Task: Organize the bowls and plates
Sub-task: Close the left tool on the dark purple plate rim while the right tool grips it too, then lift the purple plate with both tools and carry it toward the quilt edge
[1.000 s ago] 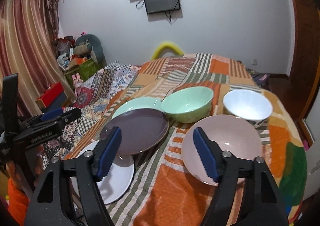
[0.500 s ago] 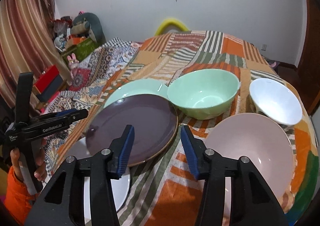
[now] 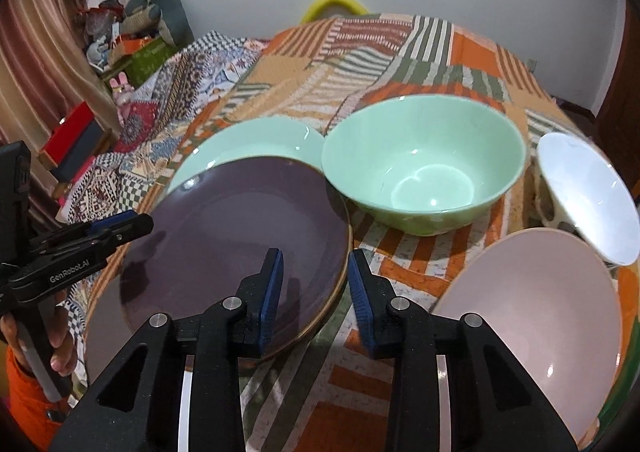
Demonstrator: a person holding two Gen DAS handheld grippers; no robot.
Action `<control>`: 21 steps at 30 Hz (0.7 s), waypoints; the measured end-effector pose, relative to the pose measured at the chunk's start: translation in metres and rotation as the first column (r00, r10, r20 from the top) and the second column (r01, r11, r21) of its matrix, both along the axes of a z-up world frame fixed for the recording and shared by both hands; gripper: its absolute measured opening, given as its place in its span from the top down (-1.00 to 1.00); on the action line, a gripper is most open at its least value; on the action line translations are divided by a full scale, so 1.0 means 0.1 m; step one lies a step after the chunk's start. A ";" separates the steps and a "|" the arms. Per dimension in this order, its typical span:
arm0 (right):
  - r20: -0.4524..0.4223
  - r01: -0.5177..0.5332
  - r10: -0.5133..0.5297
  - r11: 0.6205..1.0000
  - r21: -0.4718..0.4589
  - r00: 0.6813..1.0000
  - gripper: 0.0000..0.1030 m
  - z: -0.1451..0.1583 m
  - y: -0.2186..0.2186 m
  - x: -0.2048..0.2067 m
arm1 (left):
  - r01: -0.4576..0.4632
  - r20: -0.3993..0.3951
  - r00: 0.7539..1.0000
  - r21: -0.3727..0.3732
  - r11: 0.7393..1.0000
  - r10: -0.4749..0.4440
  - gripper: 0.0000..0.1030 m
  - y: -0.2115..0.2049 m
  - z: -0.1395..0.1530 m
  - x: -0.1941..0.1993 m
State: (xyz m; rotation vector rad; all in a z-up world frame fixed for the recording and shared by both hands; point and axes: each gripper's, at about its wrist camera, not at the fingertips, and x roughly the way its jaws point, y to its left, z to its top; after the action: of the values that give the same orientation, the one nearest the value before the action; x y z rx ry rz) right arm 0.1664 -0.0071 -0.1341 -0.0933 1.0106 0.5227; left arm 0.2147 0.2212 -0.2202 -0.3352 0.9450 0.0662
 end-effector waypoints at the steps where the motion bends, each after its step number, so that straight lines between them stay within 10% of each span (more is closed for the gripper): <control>1: -0.010 0.000 0.000 1.000 -0.008 1.000 0.41 -0.03 0.01 0.02 | 0.000 -0.005 1.000 -0.005 1.000 0.000 0.50 0.00 -0.02 0.01; 21: -0.055 0.018 -0.019 1.000 -0.007 0.998 0.47 -0.11 0.03 0.13 | 0.028 -0.021 0.999 -0.028 0.999 -0.029 0.61 0.01 -0.06 -0.03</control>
State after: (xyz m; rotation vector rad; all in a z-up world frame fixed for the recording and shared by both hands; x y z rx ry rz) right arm 0.1795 -0.0043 -0.1452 -0.0757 1.0660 0.5075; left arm 0.2113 0.2219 -0.2260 -0.3474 0.9722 0.0306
